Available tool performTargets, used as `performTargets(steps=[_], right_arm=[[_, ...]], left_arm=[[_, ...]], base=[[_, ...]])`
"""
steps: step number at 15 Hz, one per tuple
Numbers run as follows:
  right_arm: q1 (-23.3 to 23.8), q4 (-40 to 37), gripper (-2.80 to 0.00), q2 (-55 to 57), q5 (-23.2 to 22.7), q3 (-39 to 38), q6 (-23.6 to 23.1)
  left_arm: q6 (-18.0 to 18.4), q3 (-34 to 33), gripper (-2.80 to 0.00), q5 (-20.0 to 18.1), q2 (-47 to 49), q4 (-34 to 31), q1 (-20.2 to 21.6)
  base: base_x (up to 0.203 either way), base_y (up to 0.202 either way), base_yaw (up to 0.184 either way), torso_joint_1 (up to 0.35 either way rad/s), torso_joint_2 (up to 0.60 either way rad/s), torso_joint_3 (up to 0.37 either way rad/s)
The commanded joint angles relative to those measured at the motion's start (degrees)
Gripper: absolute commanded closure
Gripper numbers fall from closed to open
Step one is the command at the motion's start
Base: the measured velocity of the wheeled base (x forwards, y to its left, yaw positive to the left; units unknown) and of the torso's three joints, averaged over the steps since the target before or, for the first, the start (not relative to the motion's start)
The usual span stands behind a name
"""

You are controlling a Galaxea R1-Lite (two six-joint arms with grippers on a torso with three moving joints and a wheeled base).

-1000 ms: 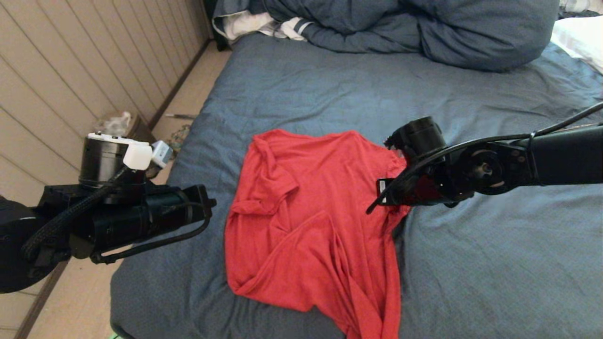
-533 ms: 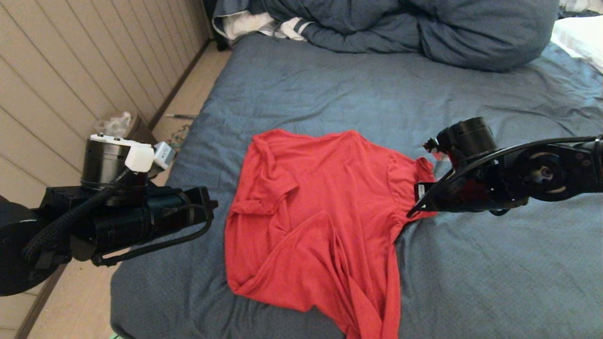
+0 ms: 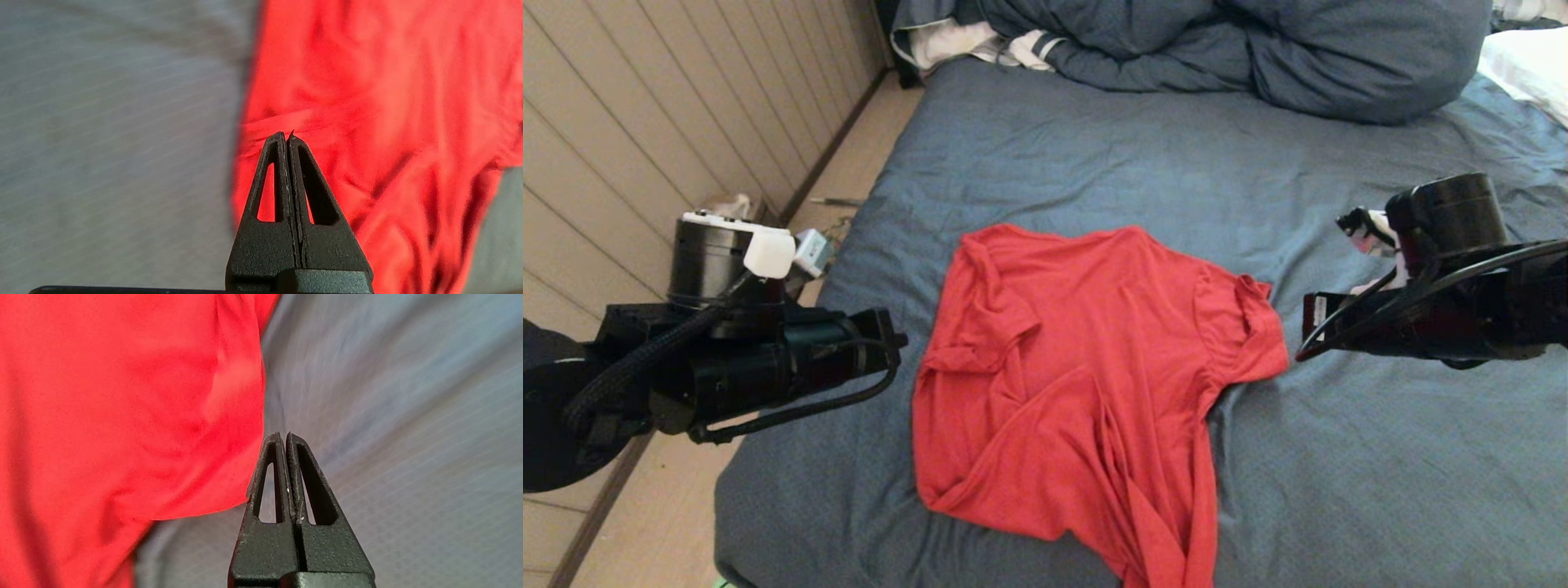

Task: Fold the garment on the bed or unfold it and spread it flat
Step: Unford the red T-shirt

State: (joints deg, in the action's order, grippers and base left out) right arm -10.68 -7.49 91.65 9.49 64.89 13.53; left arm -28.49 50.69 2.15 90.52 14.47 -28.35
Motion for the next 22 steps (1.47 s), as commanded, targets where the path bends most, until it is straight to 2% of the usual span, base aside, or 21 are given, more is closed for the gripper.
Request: performTargets(steps=[1,4,7,8,11,14,16,21,22], right_arm=[[0.33,-0.07,0.00,-3.00,-1.10,1.43,0.10],[0.72,-0.11,0.00,-2.08,-3.57,6.10,0.21],[0.40,-0.07,0.00,0.20,-6.59,11.05,0.27],[0.42,-0.03,0.00,1.13,-7.07,12.07,0.26],[1.43,0.01,0.00,6.11,-11.88,16.85,0.27],[2.31,0.08,0.00,8.10,-14.81,18.46,0.27],[3.61,0.02,0.00,10.33,-17.42,20.65,0.27],[3.47,0.10,0.00,11.18,-18.54,21.59,-0.17],[3.39,0.10,0.00,11.18,-18.54,21.68,-0.17]], left_arm=[[0.29,5.87,0.00,-0.22,1.72,-4.36,-1.87],[2.35,15.60,0.00,-0.48,7.01,-8.91,-4.79],[5.49,24.67,0.00,0.43,12.99,-13.74,-9.65],[5.91,26.55,-2.80,1.01,14.65,-14.71,-10.33],[7.81,34.14,-2.80,4.02,22.92,-16.41,-12.62],[10.55,35.58,-2.80,7.69,25.49,-16.50,-14.12],[13.17,36.13,-2.80,12.42,27.68,-16.36,-14.27],[13.57,36.15,-2.80,13.71,28.48,-16.55,-14.10],[13.55,36.21,0.00,14.83,28.69,-16.32,-14.10]], base=[[0.000,0.000,0.000,0.000,0.00,0.000],[0.000,0.000,0.000,0.000,0.00,0.000],[0.000,0.000,0.000,0.000,0.00,0.000],[0.000,0.000,0.000,0.000,0.00,0.000],[0.000,0.000,0.000,0.000,0.00,0.000],[0.000,0.000,0.000,0.000,0.00,0.000],[0.000,0.000,0.000,0.000,0.00,0.000],[0.000,0.000,0.000,0.000,0.00,0.000],[0.000,0.000,0.000,0.000,0.00,0.000]])
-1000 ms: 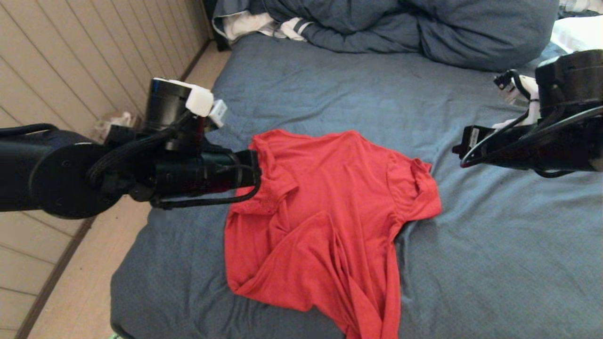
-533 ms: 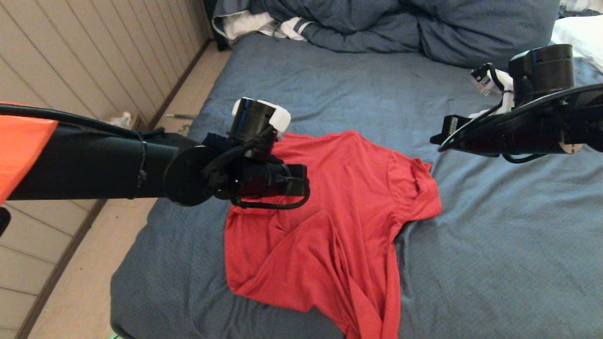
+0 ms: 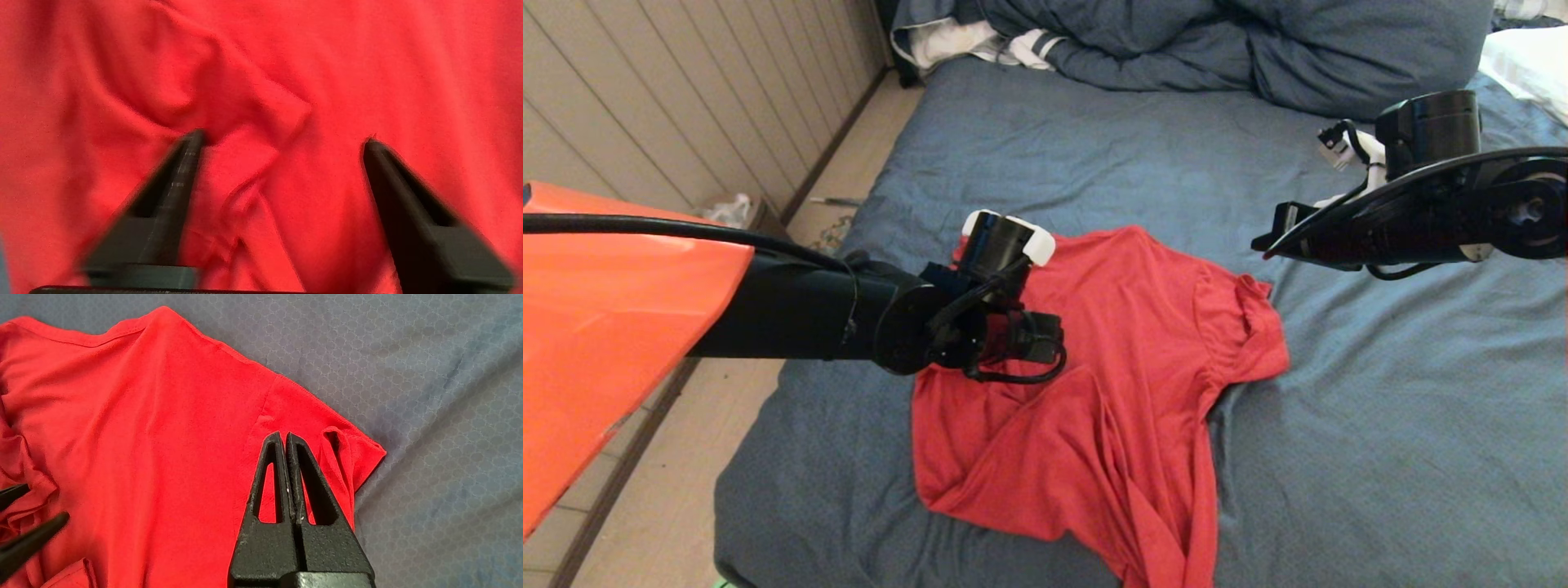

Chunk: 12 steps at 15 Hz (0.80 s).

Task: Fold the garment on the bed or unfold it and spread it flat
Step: Unford the red T-shirt

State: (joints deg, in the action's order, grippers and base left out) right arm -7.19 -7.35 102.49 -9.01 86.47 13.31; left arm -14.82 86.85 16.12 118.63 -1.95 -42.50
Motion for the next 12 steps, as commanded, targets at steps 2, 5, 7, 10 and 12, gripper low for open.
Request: performTargets(steps=[2,5,7,10,12], right_arm=[[-0.17,-0.03,0.00,0.43,-0.04,0.02,0.05],[-0.19,0.05,0.00,0.36,-0.04,-0.16,0.05],[-0.19,1.43,0.00,0.43,-0.04,-0.51,0.11],[-0.19,2.43,0.00,1.05,-0.04,-0.60,0.14],[-0.19,2.43,0.00,1.14,-0.04,-0.51,0.14]], left_arm=[[-0.12,0.33,0.00,1.75,0.78,0.19,0.05],[-0.22,0.95,0.00,2.14,0.49,0.17,0.05],[-0.47,1.13,0.00,2.24,-0.22,0.26,0.32],[-0.47,0.93,0.00,2.28,-4.66,-0.14,2.37],[-0.53,-0.14,0.00,2.25,-7.89,-0.22,5.57]], base=[[0.000,0.000,0.000,0.000,0.00,0.000],[0.000,0.000,0.000,0.000,0.00,0.000],[0.000,0.000,0.000,0.000,0.00,0.000],[0.000,0.000,0.000,0.000,0.00,0.000],[0.000,0.000,0.000,0.000,0.00,0.000]])
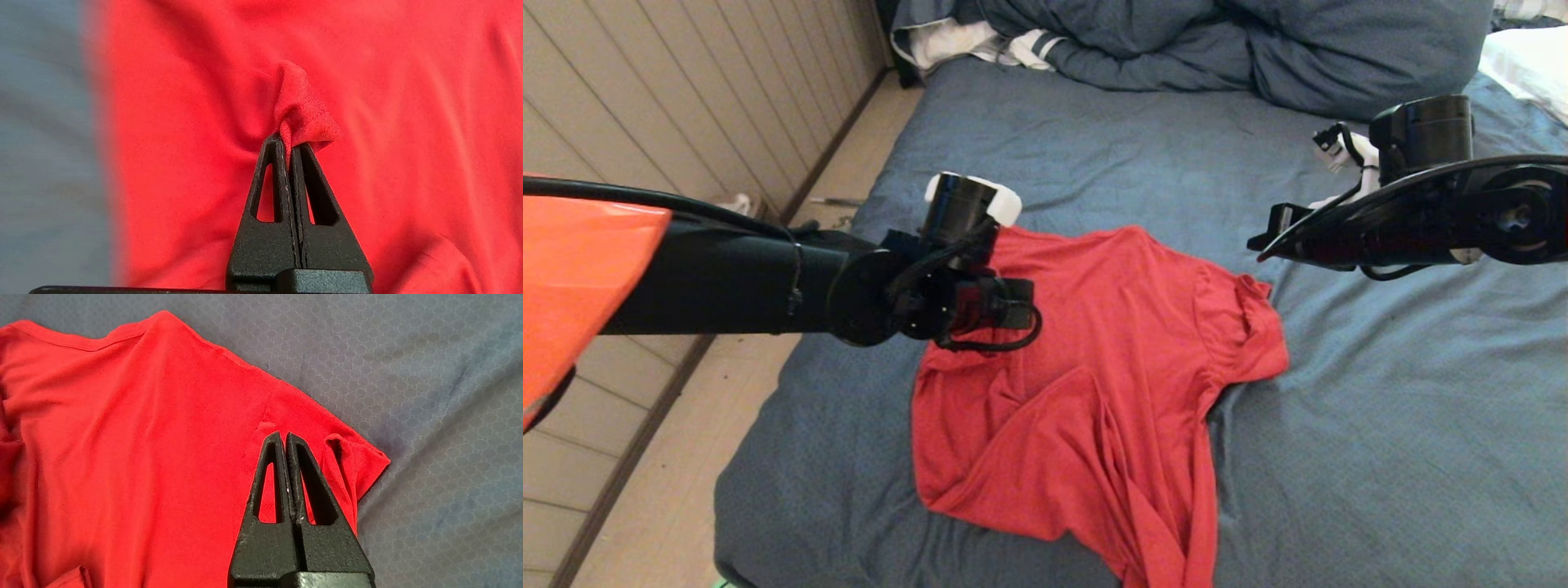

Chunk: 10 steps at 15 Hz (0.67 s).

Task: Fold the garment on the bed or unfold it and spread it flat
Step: Unford the red T-shirt

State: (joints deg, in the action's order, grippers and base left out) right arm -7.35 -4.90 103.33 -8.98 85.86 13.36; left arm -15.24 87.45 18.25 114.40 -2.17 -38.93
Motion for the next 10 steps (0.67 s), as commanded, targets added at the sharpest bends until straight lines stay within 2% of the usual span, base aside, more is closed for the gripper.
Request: performTargets(steps=[1,4,7,8,10], right_arm=[[-0.03,-0.02,0.00,0.21,-0.07,0.10,0.09],[0.04,-0.02,0.00,0.03,-0.07,0.01,0.09],[0.06,-0.02,0.00,0.03,-0.07,-0.08,0.09],[-0.03,-0.02,0.00,0.03,-0.07,-0.17,0.09],[-0.03,-0.02,0.00,0.03,-0.07,-0.25,0.09]], left_arm=[[-0.13,-2.03,0.00,0.12,-5.69,0.09,4.13],[-0.28,-9.40,0.00,-0.21,-10.88,0.71,11.00],[-0.13,-13.52,0.00,-1.07,-13.02,3.06,16.74],[-0.09,-14.33,0.00,-2.19,-13.13,3.97,19.64],[-0.05,-15.09,0.00,-4.99,-12.84,4.94,22.20]], base=[[0.000,0.000,0.000,0.000,0.00,0.000],[0.000,0.000,0.000,0.000,0.00,0.000],[0.000,0.000,0.000,0.000,0.00,0.000],[0.000,0.000,0.000,0.000,0.00,0.000],[0.000,0.000,0.000,0.000,0.00,0.000]])
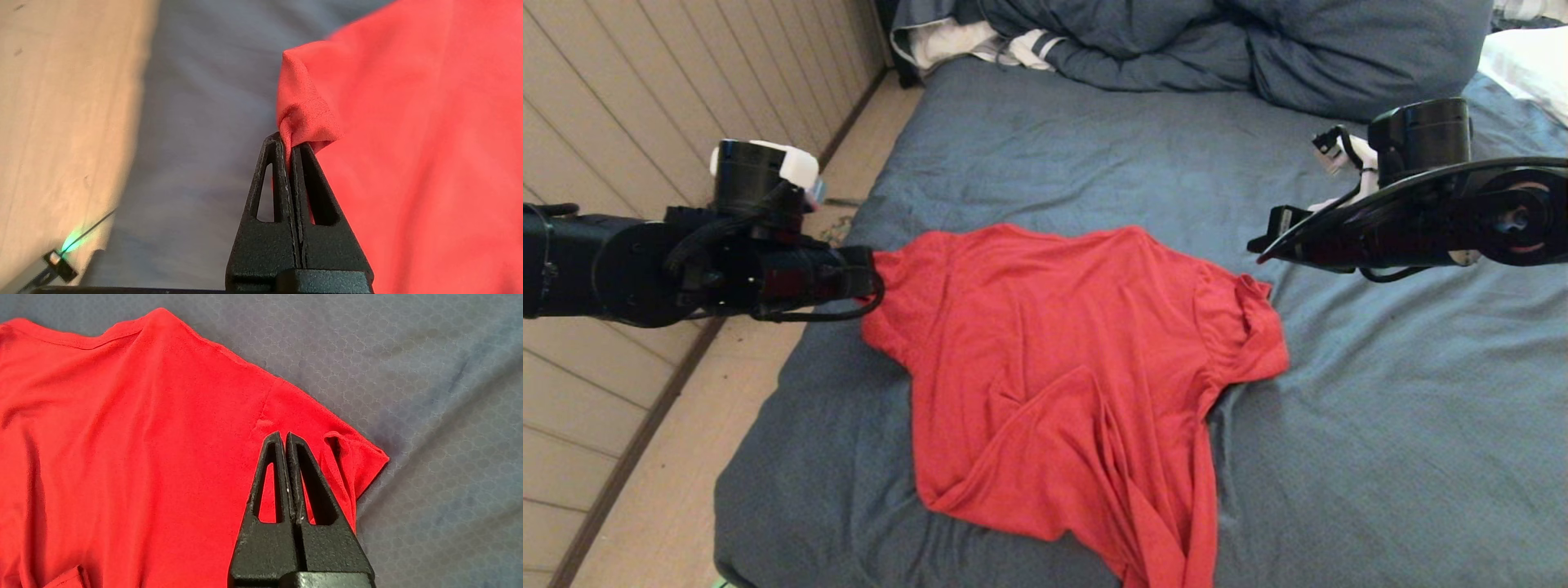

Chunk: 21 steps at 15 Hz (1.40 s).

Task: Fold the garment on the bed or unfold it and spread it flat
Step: Unford the red T-shirt

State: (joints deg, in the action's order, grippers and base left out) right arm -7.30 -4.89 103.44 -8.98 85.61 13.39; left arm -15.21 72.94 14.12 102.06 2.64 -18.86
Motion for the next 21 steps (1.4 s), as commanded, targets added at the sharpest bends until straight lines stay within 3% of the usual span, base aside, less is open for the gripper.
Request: performTargets(steps=[1,8,11,13,14,21], right_arm=[[-0.08,-0.03,0.00,-0.04,-0.07,-0.01,0.06],[-0.08,-0.03,0.00,-0.08,-0.07,0.17,0.06],[0.01,-0.03,0.00,-0.08,-0.07,-0.01,0.15],[0.01,-0.03,0.00,0.10,-0.07,0.08,0.06],[0.01,-0.03,0.00,0.10,-0.07,0.08,0.06],[-0.05,-0.03,0.00,0.18,-0.07,-0.01,0.06]], left_arm=[[-0.08,-0.13,0.00,-1.74,0.10,0.27,2.78],[0.01,1.76,0.00,-2.25,2.35,2.54,8.05],[0.08,3.05,0.00,-6.40,3.91,2.85,11.27],[0.45,3.34,0.00,-6.38,4.20,3.95,11.30],[0.43,3.35,-2.80,-6.38,4.24,3.95,11.30],[0.18,0.38,-2.80,-6.77,0.35,3.59,11.81]], base=[[0.000,0.000,0.000,0.000,0.00,0.000],[0.000,0.000,0.000,0.000,0.00,0.000],[0.000,0.000,0.000,0.000,0.00,0.000],[0.000,0.000,0.000,0.000,0.00,0.000],[0.000,0.000,0.000,0.000,0.00,0.000],[0.000,0.000,0.000,0.000,0.00,0.000]])
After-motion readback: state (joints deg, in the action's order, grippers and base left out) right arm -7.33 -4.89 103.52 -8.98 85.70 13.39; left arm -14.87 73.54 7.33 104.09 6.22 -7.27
